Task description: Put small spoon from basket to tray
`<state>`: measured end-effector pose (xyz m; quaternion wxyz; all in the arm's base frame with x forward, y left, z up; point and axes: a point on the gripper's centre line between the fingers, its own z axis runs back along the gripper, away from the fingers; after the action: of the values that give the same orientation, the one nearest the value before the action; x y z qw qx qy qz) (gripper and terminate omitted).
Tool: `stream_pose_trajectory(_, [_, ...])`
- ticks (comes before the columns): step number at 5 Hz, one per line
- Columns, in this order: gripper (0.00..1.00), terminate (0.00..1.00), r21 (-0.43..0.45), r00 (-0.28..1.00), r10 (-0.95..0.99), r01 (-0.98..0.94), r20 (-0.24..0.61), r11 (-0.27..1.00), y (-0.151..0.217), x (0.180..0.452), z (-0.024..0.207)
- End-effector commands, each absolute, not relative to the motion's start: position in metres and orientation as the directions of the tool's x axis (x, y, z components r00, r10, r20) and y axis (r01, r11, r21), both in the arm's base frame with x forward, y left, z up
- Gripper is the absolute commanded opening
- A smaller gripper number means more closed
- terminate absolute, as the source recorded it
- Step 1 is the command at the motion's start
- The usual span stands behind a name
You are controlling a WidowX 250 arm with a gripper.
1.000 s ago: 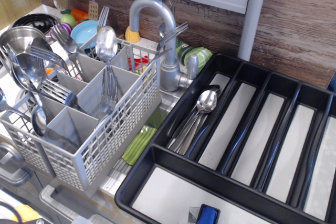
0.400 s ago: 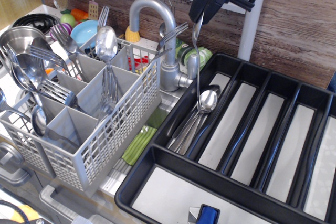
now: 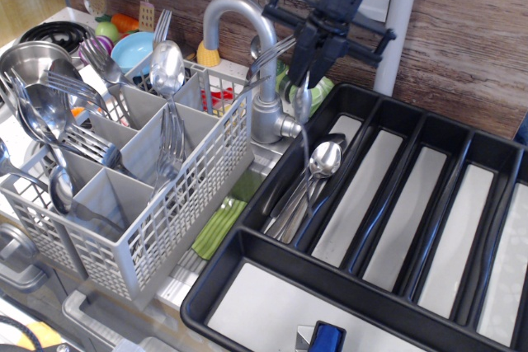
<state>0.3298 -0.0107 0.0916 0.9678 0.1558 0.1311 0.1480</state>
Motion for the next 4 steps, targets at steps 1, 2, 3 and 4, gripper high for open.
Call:
stream_pose_trajectory(1, [0.0,0.0,0.401,0.954,0.227,-0.132,-0.197,0.906,-0.009,0.334,0.08])
stream_pose_trajectory(2, [0.0,0.0,0.449,0.964,0.186,-0.083,-0.189,0.889,-0.009,0.335,0.074])
stream_pose_trajectory(3, [0.0,0.0,0.475,0.975,0.154,-0.059,-0.163,0.878,-0.01,0.338,0.072])
stream_pose_trajectory(4, [1.0,0.0,0.432,0.982,0.136,-0.067,-0.132,0.899,-0.015,0.337,0.068])
